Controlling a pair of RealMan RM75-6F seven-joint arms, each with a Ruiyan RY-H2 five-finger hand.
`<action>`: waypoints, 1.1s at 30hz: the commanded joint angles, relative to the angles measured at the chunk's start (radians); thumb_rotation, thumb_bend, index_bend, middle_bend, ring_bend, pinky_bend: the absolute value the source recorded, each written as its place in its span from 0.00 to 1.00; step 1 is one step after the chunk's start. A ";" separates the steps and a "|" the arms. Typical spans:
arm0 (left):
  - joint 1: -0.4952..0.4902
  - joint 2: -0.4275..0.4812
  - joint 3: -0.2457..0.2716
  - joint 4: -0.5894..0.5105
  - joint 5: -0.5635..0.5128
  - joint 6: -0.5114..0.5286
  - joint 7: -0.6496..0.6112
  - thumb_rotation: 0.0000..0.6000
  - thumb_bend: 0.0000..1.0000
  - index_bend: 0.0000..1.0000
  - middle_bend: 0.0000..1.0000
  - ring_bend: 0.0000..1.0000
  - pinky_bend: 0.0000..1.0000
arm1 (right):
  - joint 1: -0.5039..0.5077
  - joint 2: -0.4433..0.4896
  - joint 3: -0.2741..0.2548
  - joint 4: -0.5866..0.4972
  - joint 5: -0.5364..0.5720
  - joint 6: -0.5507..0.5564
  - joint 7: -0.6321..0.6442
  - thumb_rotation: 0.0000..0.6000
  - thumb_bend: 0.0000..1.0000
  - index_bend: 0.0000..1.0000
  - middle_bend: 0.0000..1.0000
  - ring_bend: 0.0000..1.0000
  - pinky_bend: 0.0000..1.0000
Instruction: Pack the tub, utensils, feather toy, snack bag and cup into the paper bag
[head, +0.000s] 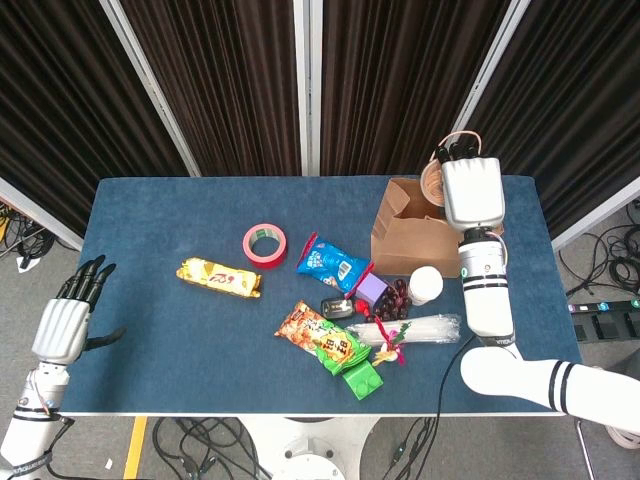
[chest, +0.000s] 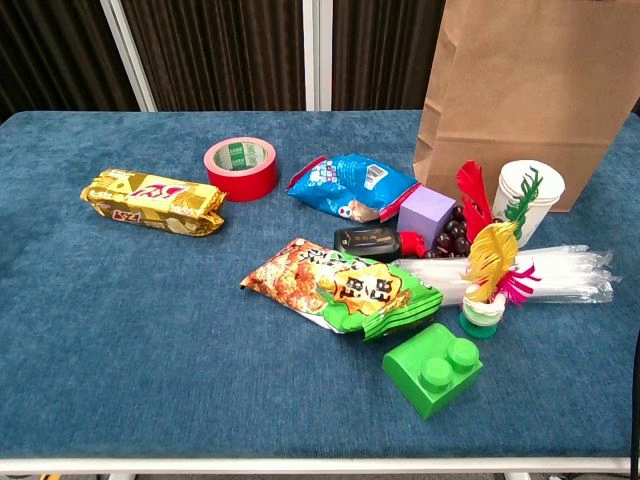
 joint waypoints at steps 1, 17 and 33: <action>-0.001 -0.002 0.001 0.002 0.001 0.000 -0.002 1.00 0.08 0.11 0.09 0.03 0.20 | 0.001 -0.004 -0.010 0.001 0.014 -0.004 -0.011 1.00 0.01 0.47 0.48 0.48 0.59; -0.007 -0.003 0.000 -0.006 0.008 0.001 0.002 1.00 0.09 0.11 0.09 0.03 0.20 | -0.001 -0.016 -0.043 -0.028 0.030 -0.002 -0.017 1.00 0.00 0.47 0.47 0.48 0.60; -0.008 -0.005 0.001 -0.004 0.011 0.004 -0.002 1.00 0.08 0.11 0.09 0.03 0.20 | 0.014 -0.005 -0.035 -0.050 0.122 -0.031 -0.030 1.00 0.00 0.27 0.37 0.47 0.60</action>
